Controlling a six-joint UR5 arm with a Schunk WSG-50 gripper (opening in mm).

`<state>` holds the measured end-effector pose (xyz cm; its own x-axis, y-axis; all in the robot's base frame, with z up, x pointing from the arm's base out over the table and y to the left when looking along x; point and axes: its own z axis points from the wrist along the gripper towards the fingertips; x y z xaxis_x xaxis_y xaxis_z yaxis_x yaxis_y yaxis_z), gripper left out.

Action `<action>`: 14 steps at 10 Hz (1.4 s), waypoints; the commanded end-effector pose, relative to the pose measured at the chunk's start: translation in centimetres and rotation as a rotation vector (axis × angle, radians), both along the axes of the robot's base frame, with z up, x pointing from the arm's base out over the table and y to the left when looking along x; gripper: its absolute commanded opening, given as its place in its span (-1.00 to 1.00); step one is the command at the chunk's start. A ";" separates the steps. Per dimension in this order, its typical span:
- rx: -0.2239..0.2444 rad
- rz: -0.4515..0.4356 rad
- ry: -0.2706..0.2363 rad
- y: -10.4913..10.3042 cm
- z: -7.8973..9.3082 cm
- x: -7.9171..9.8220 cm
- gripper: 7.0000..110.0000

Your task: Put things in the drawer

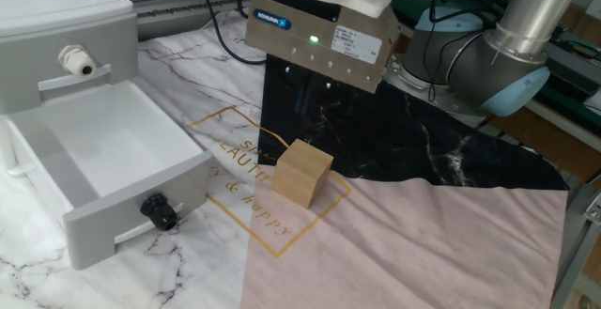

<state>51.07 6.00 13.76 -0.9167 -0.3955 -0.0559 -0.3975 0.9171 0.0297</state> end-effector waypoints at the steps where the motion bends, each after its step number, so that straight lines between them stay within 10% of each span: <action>1: 0.025 0.083 -0.077 0.7 0.3 1.8 -0.28; 3: 0.049 0.032 -0.074 1.4 0.0 1.7 -0.28; 4: 0.020 -0.013 -0.034 1.4 -0.6 0.4 0.57; 8: -0.064 -0.131 0.077 0.6 -4.2 -2.5 0.57; 12: -0.066 -0.158 0.069 0.7 -7.8 -2.7 0.57; 13: -0.070 -0.155 0.072 0.6 -7.8 -2.8 0.15; 14: -0.079 -0.153 0.074 0.3 -7.9 -2.8 0.15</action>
<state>48.49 6.39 6.80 -0.9636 -0.2653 0.0330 -0.2660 0.9637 -0.0208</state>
